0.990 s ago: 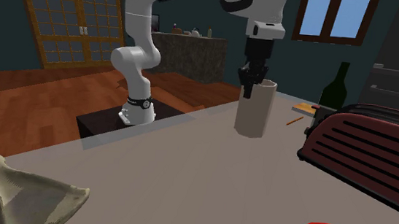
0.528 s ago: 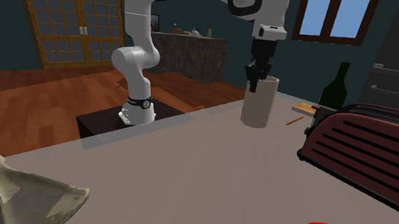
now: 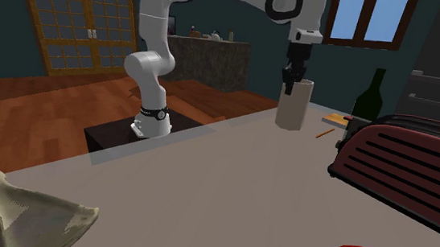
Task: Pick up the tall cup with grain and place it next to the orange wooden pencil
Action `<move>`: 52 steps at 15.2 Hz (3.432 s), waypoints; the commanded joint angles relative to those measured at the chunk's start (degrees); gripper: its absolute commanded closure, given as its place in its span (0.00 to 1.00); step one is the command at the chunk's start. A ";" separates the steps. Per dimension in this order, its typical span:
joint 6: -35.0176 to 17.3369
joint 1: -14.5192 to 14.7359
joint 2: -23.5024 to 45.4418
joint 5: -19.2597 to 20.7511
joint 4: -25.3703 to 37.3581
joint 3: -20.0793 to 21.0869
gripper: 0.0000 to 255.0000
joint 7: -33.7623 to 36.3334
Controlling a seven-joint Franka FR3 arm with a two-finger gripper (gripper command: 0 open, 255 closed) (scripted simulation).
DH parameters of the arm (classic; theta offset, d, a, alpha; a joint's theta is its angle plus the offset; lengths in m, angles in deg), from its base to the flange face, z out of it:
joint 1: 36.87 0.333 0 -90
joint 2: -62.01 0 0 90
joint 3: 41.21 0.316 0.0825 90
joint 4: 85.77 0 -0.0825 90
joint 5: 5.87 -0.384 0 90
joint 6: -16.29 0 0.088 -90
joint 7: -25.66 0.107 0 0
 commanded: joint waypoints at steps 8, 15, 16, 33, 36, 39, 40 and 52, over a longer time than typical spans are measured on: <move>1.83 6.90 5.20 1.41 6.95 4.55 1.00 11.76; 5.05 13.04 12.77 3.53 17.49 7.14 1.00 20.37; 5.69 14.01 14.11 3.89 19.42 7.41 1.00 21.53; -3.01 14.30 16.41 4.57 12.94 7.20 1.00 22.37; -3.01 14.30 16.41 4.57 12.94 7.20 1.00 22.37; -3.02 14.30 16.40 4.57 12.93 7.20 0.00 22.37; -3.02 14.29 16.39 4.57 12.92 7.20 0.00 22.37; 3.68 14.38 15.10 4.15 18.37 7.41 0.00 22.05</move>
